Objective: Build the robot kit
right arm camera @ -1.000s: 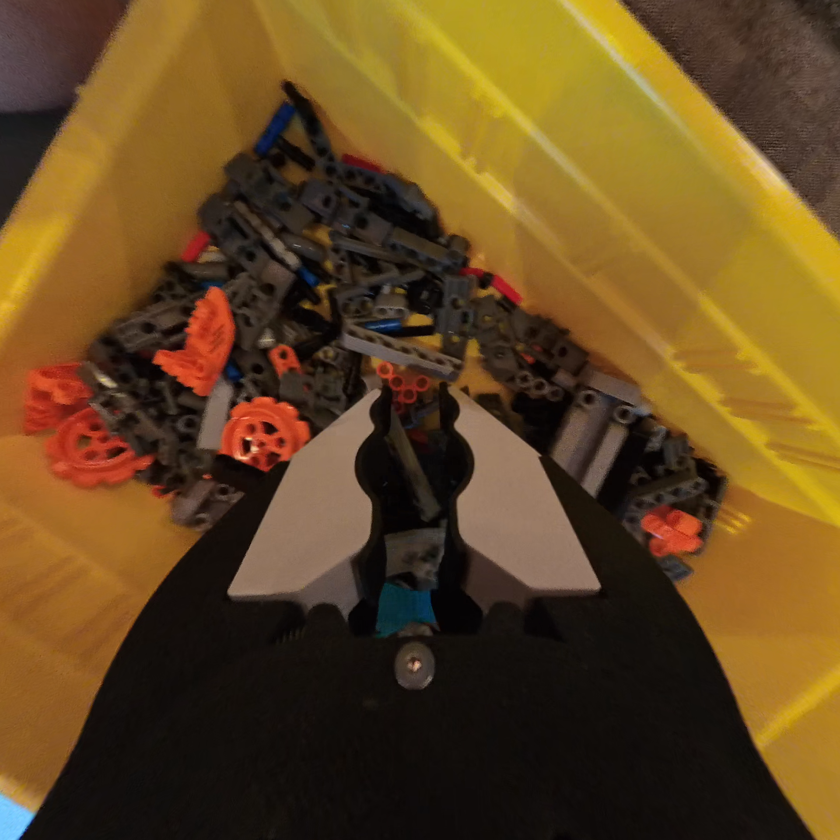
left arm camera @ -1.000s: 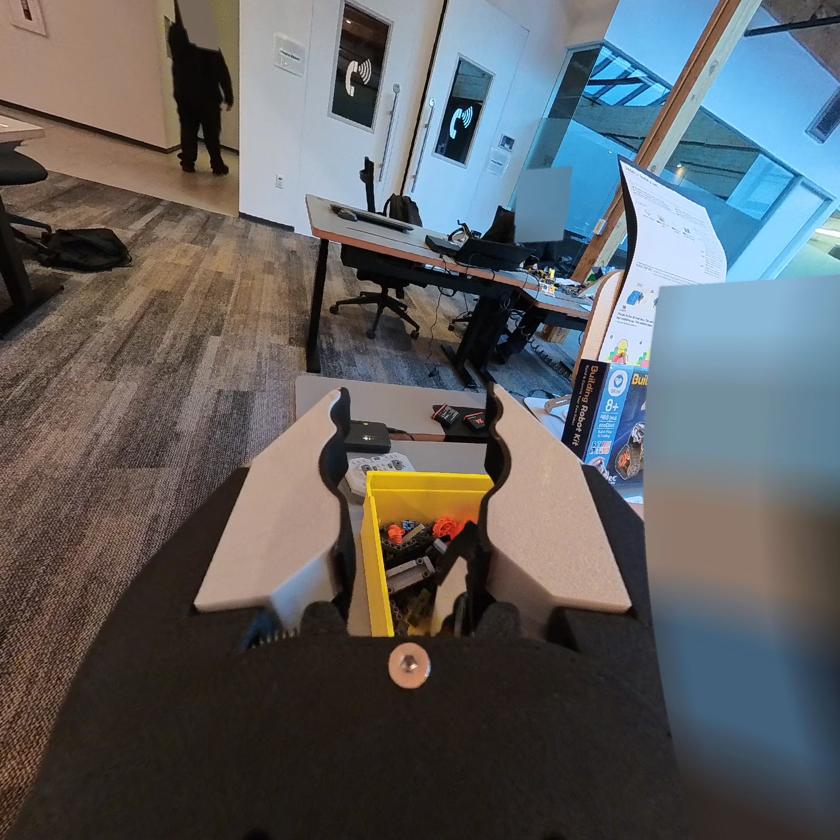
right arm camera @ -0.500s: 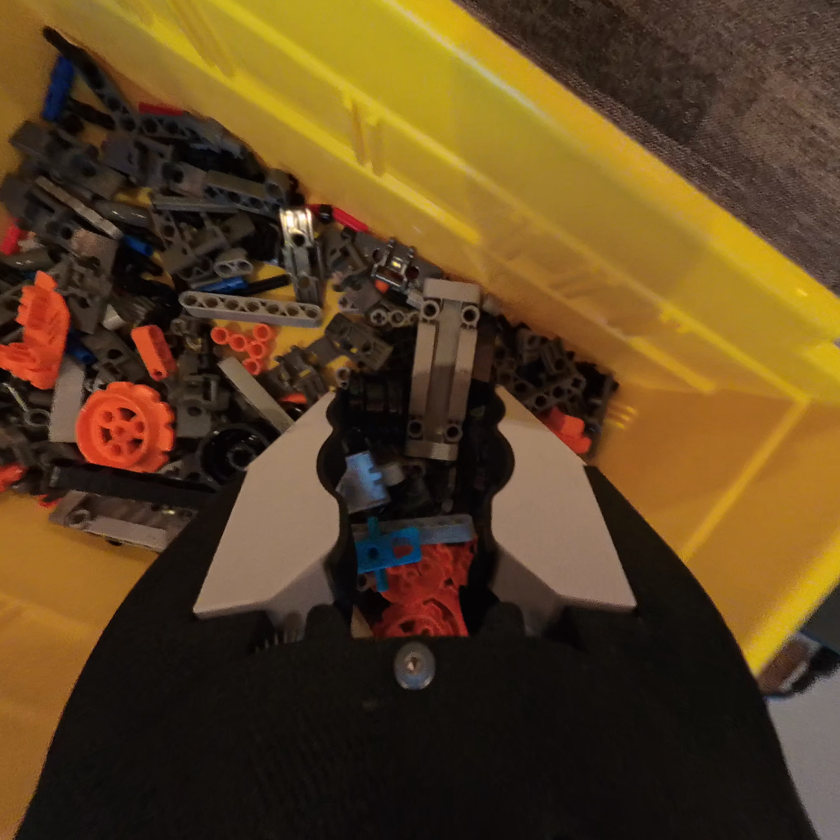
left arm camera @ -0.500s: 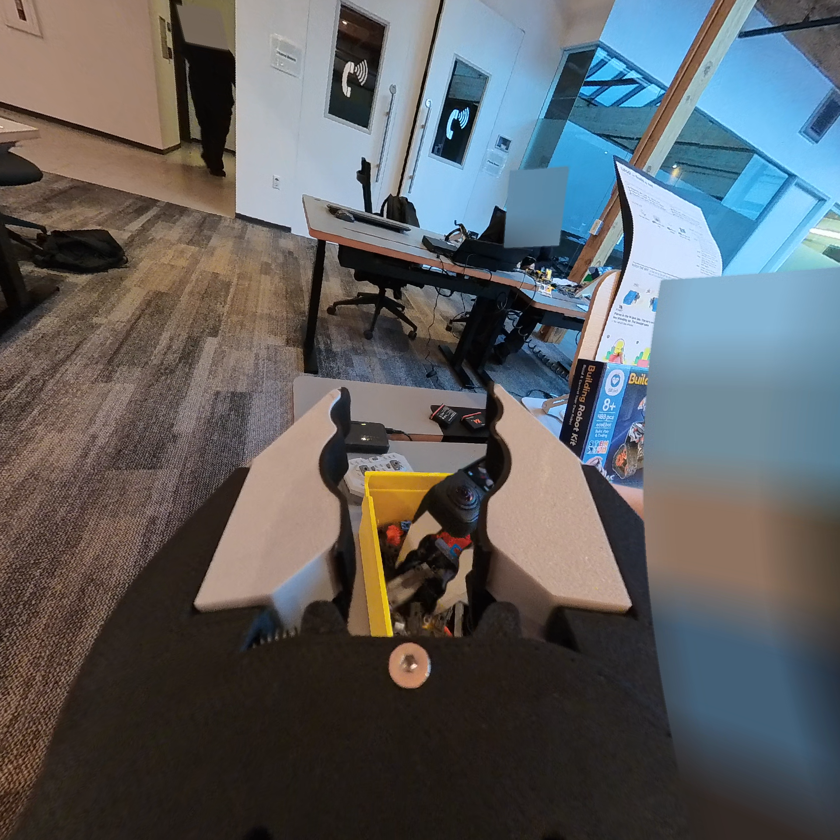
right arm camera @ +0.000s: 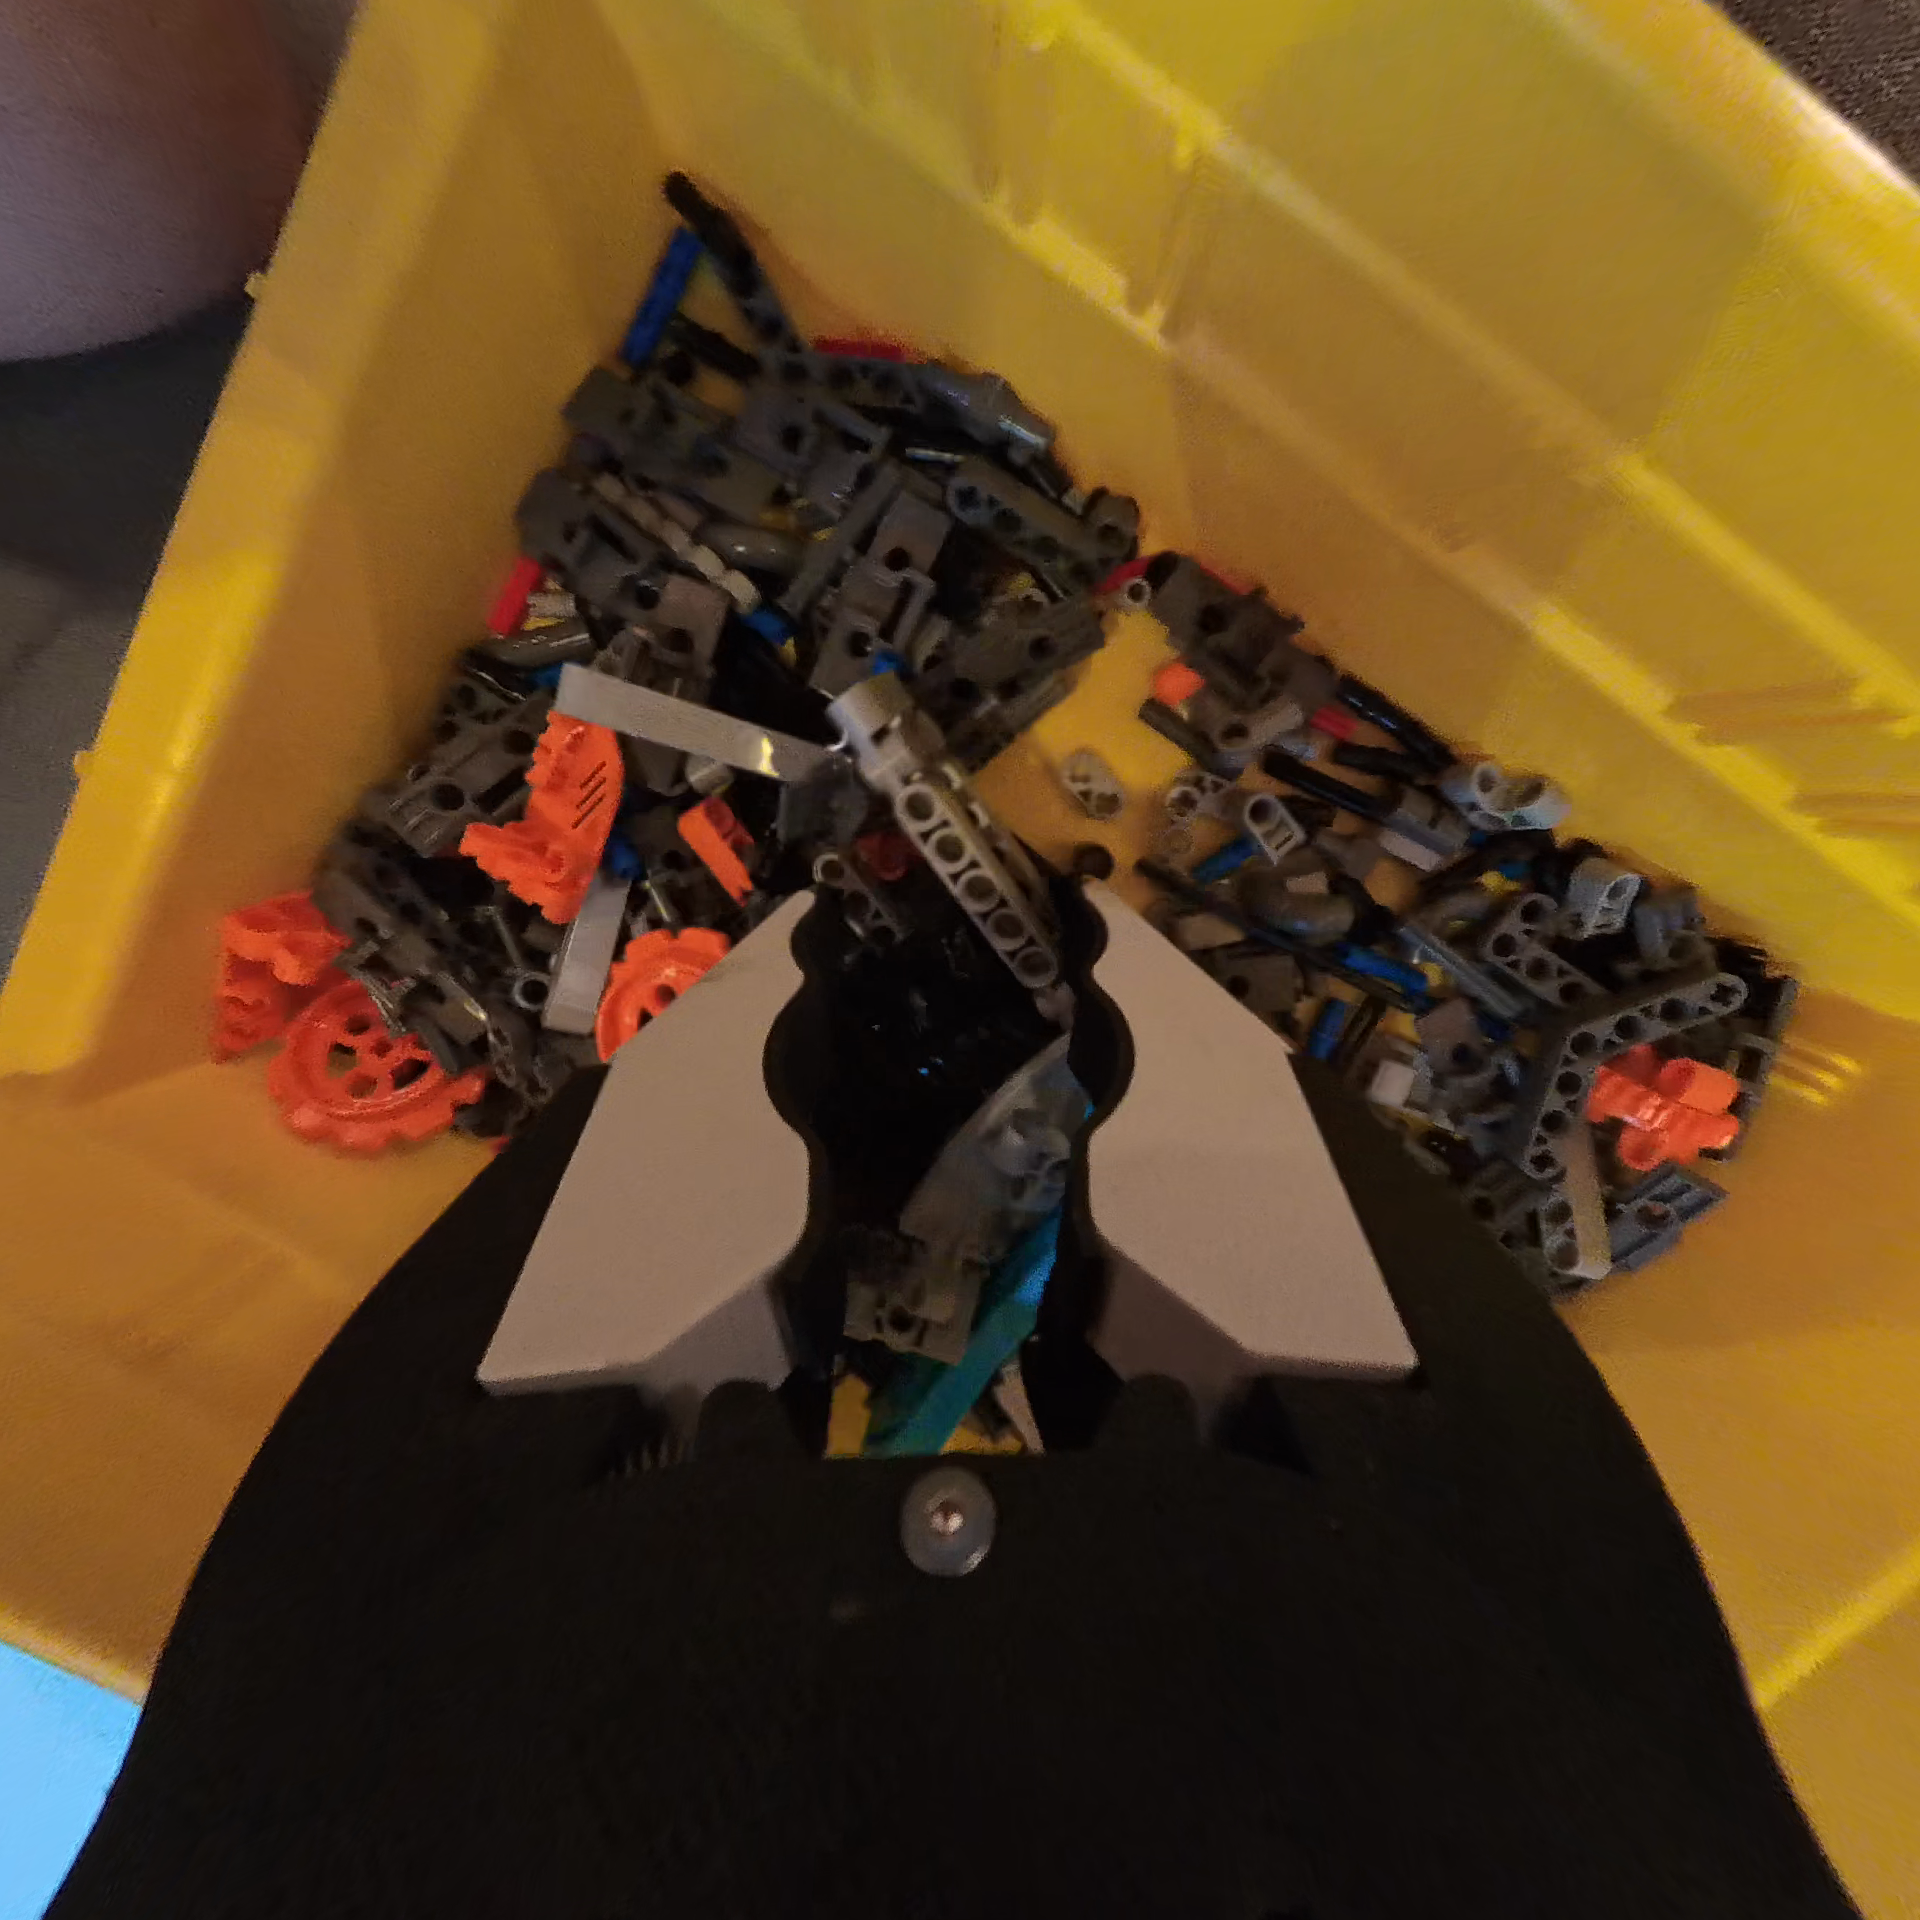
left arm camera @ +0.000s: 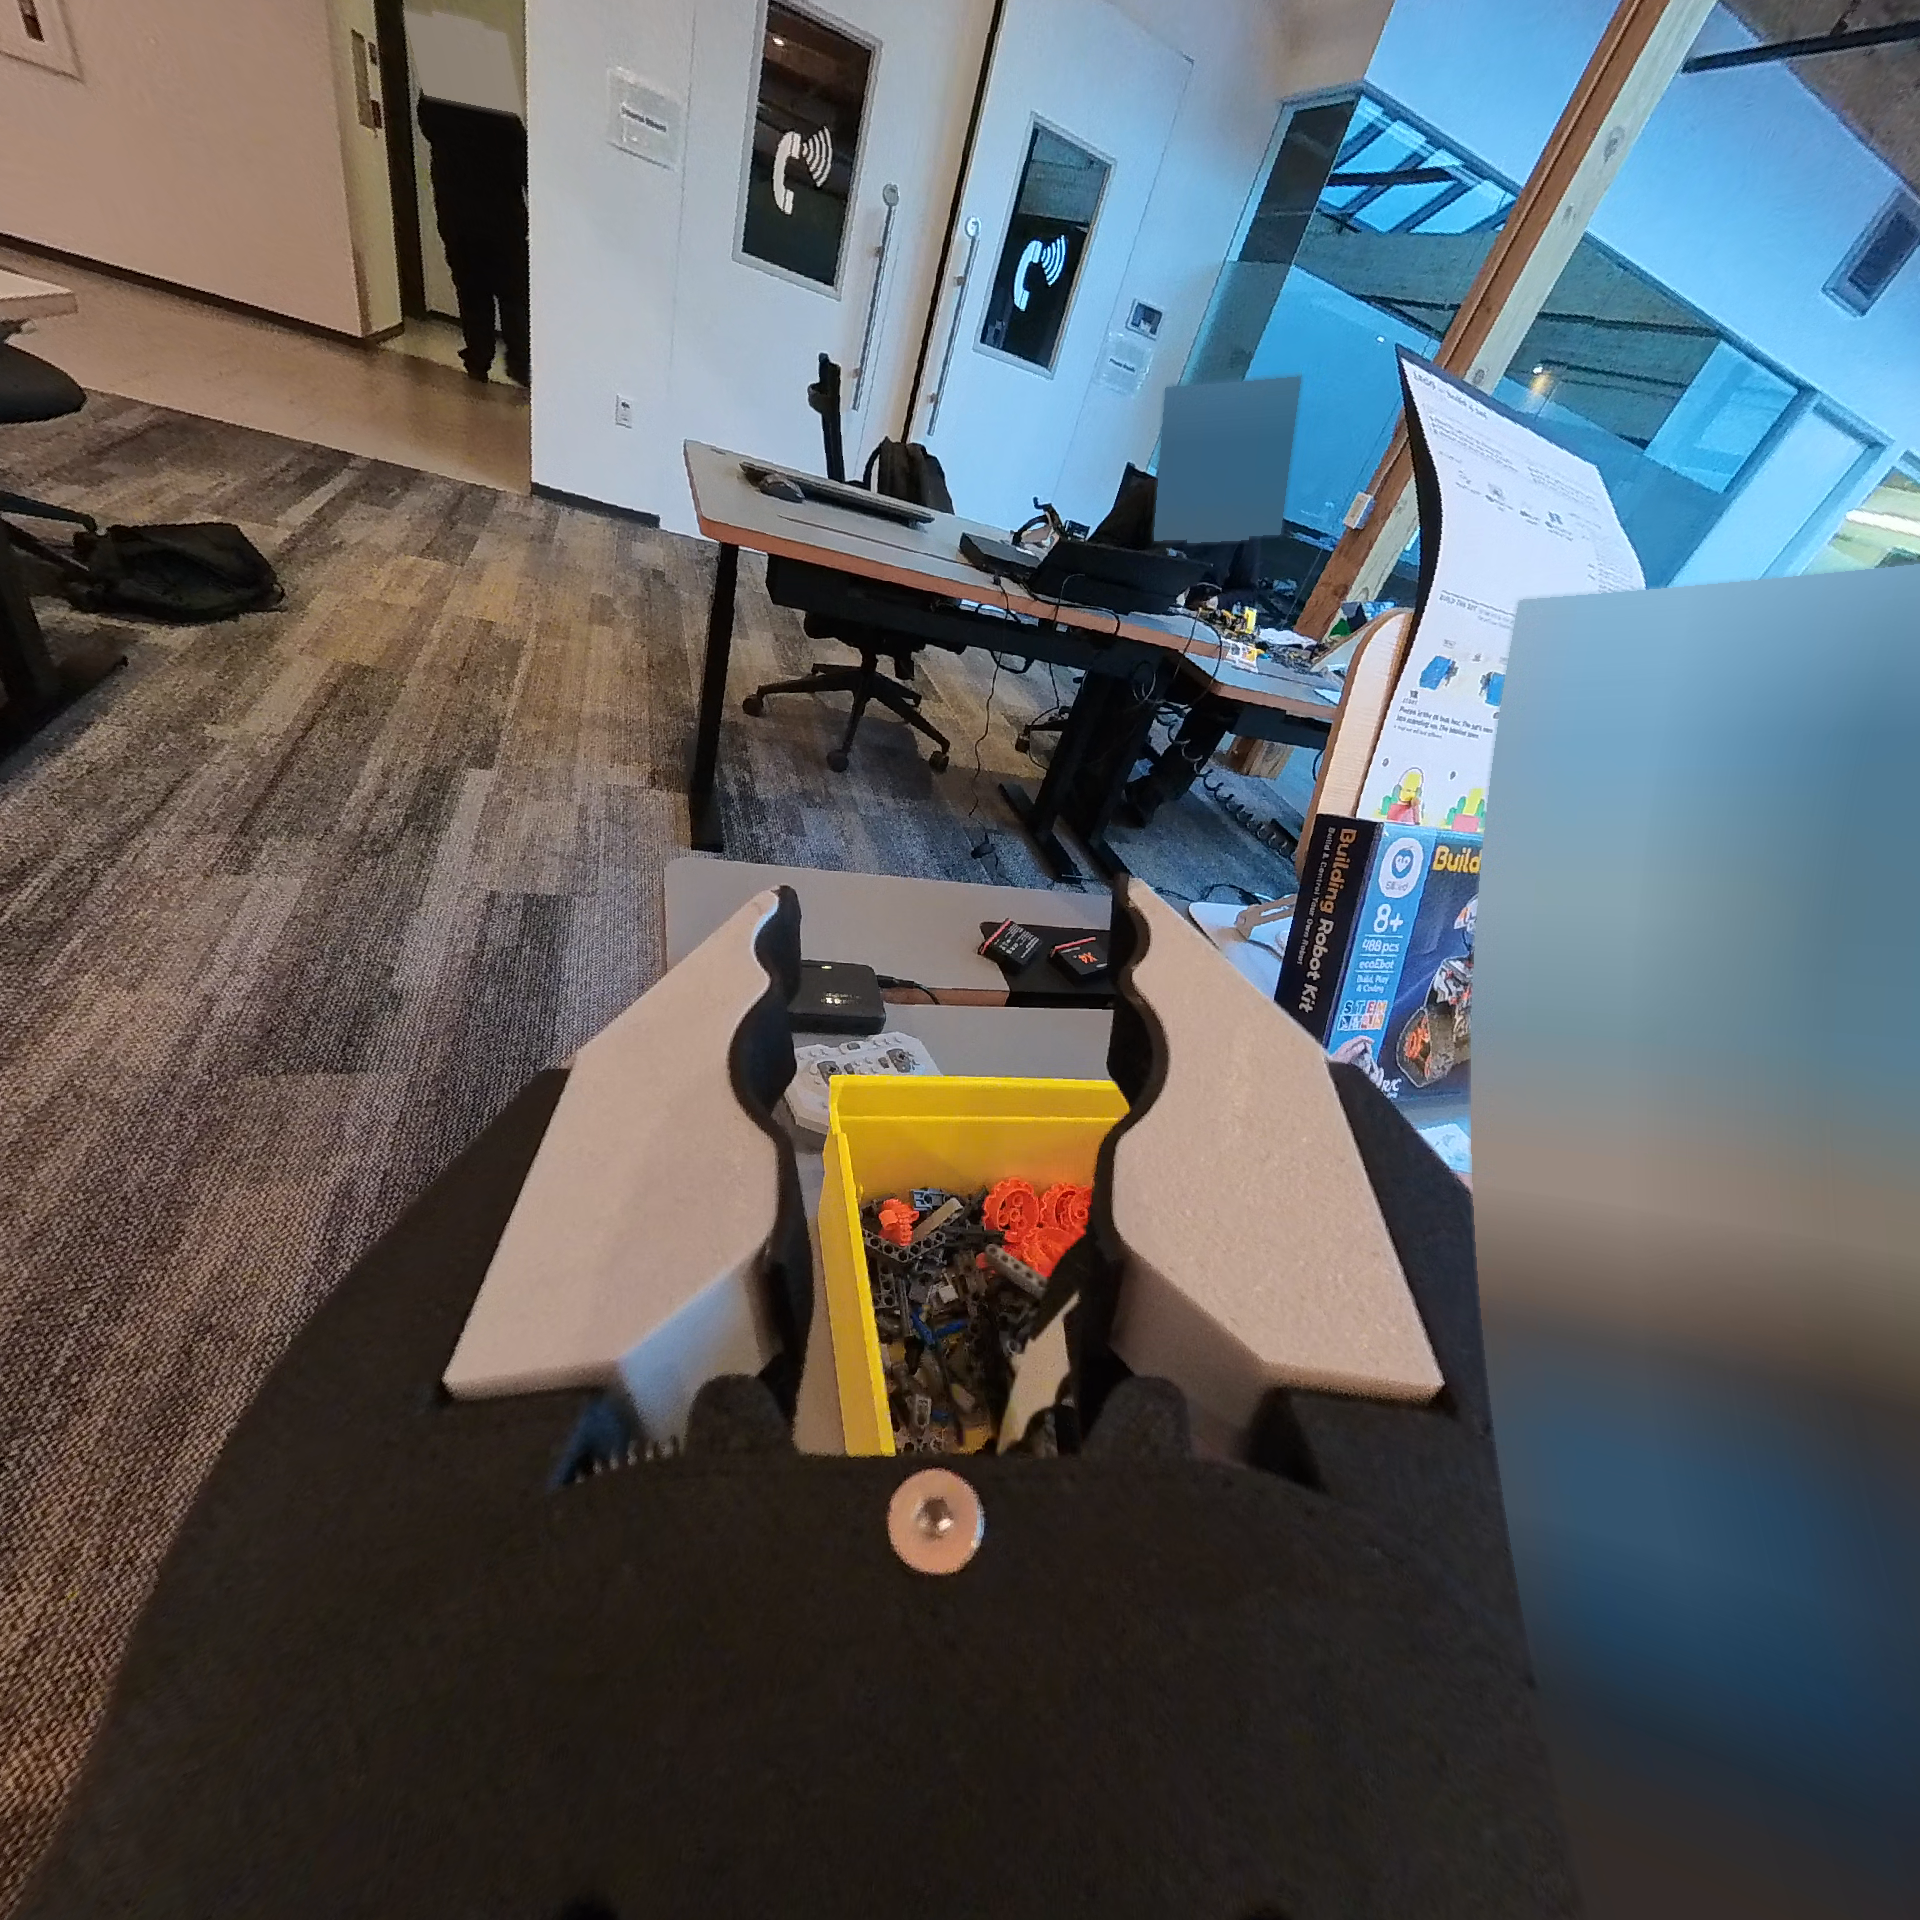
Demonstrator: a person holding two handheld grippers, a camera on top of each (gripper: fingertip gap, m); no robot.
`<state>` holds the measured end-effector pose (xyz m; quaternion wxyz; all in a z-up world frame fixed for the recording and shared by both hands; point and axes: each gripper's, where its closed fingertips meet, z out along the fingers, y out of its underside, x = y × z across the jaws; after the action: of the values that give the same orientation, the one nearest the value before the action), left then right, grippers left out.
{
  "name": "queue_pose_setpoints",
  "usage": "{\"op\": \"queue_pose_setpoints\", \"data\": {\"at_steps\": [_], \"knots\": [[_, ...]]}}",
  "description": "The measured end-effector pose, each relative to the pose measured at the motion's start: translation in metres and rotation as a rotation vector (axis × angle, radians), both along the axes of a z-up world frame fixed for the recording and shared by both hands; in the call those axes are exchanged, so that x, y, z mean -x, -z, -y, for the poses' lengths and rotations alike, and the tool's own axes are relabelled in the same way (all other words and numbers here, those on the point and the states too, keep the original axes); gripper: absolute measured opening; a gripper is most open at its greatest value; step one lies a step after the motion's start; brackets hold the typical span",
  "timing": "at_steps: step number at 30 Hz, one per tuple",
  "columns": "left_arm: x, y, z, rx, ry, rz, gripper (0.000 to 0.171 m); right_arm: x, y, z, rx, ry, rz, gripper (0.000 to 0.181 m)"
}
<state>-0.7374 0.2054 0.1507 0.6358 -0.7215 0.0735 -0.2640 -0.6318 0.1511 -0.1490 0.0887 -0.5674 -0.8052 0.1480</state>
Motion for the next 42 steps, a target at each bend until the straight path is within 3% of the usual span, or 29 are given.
{"op": "queue_pose_setpoints", "data": {"at_steps": [3, 9, 12, 17, 23, 26, 32, 36, 42], "knots": [[0.001, 0.000, 0.000, 0.002, -0.001, 0.001, 0.057, -0.002, -0.005, 0.010, 0.017, -0.001, -0.008, 0.041], [0.002, 0.001, 0.000, 0.003, -0.001, 0.004, 0.057, -0.011, -0.025, 0.048, 0.229, -0.020, 0.014, 0.036], [0.002, 0.000, 0.001, 0.001, -0.002, 0.005, 0.057, -0.009, -0.038, 0.029, 0.194, -0.006, -0.057, 0.044], [0.002, 0.000, 0.001, 0.001, -0.003, 0.003, 0.057, -0.010, -0.064, -0.043, -0.005, 0.140, -0.196, 0.045], [-0.003, 0.003, -0.002, 0.013, 0.003, -0.014, 0.057, -0.044, -0.114, -0.061, -0.153, 0.242, -0.371, 0.044], [-0.009, 0.004, -0.004, 0.021, 0.007, -0.033, 0.057, -0.074, -0.132, -0.056, -0.202, 0.320, -0.461, 0.045], [-0.021, 0.021, -0.009, 0.096, 0.026, -0.113, 0.056, -0.160, -0.143, -0.043, -0.260, 0.560, -0.583, 0.046], [-0.037, 0.027, -0.012, 0.126, 0.053, -0.154, 0.056, -0.240, -0.152, -0.040, -0.399, 0.801, -0.664, 0.044], [-0.091, 0.040, -0.014, 0.161, 0.140, -0.303, 0.060, -0.382, -0.164, -0.038, -0.782, 1.098, -0.674, 0.044]]}}
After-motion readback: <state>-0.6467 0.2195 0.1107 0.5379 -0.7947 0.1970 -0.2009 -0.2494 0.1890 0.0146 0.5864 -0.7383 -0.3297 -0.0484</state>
